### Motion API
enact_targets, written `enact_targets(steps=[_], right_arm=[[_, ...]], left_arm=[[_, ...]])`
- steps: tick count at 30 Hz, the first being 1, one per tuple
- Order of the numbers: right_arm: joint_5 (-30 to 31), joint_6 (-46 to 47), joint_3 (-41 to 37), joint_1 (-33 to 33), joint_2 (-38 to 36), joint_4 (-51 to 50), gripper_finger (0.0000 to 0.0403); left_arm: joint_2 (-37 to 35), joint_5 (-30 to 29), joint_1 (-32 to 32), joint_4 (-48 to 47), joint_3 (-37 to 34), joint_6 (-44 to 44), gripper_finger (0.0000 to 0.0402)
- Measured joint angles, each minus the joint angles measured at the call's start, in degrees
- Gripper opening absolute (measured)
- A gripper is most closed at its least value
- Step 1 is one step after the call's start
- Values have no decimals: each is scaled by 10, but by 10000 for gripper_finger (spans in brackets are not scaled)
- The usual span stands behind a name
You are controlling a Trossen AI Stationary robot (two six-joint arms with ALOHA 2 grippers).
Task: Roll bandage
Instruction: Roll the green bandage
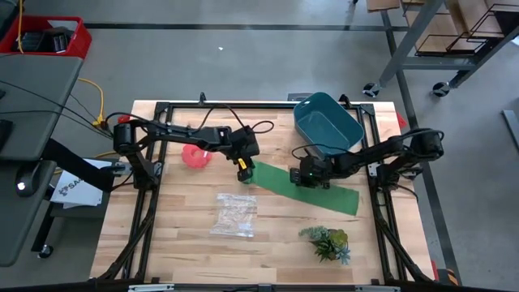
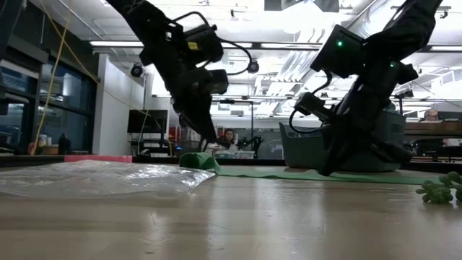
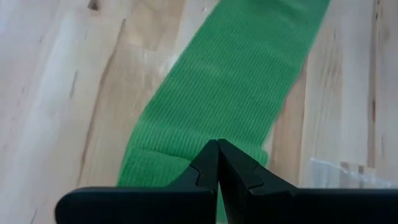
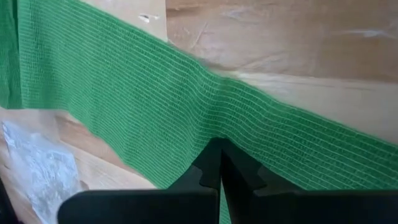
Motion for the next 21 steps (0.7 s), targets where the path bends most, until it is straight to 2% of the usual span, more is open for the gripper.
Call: enact_targets(steps=[14, 21], right_arm=[[-19, 10, 0, 23, -8, -56, 0], [-23, 7, -1, 23, -44, -150, 0]], left_arm=[[37, 11, 0, -48, 1, 44, 0], [35, 8, 14, -118, 2, 69, 0]])
